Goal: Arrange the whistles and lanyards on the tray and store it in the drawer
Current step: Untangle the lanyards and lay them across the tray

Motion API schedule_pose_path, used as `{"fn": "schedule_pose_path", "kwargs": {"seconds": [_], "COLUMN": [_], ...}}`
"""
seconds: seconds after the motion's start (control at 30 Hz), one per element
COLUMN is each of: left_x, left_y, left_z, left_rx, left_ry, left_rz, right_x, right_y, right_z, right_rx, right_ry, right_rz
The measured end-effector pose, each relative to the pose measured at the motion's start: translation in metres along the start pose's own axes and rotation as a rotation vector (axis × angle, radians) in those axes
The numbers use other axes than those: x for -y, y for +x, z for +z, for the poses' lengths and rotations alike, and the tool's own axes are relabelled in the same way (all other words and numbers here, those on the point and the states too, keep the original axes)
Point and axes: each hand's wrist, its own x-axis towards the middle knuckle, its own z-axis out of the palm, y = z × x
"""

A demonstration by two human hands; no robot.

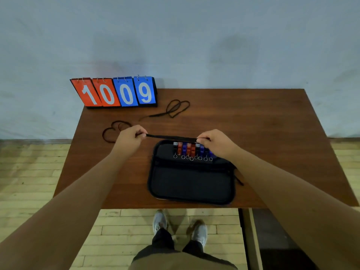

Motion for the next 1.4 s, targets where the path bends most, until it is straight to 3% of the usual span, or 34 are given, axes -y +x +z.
{"fn": "schedule_pose_path", "kwargs": {"seconds": [0.17, 0.37, 0.7, 0.83, 1.17, 1.4], "left_x": [0.011, 0.029, 0.055, 0.064, 0.089, 0.088], "left_y": [-0.008, -0.015, -0.036, -0.036, -0.028, -0.022], "left_z": [0.032, 0.053, 0.086, 0.098, 0.118, 0.121], "left_rx": [0.125, 0.164, 0.215, 0.215, 0.176, 0.131], "left_ry": [0.124, 0.195, 0.157, 0.16, 0.284, 0.285], "left_rz": [0.022, -0.031, -0.1, -0.129, 0.04, 0.057], "right_x": [-0.045, -0.087, -0.139, -0.155, -0.172, -0.176], "right_y": [-0.025, -0.052, -0.074, -0.074, -0.073, -0.064], "right_z": [0.015, 0.032, 0.063, 0.077, 0.09, 0.094], "right_rx": [0.035, 0.071, 0.098, 0.045, -0.172, -0.28], "right_ry": [0.012, 0.026, 0.001, 0.005, -0.137, -0.244], "right_rz": [0.108, 0.231, 0.317, 0.348, 0.351, 0.341]}}
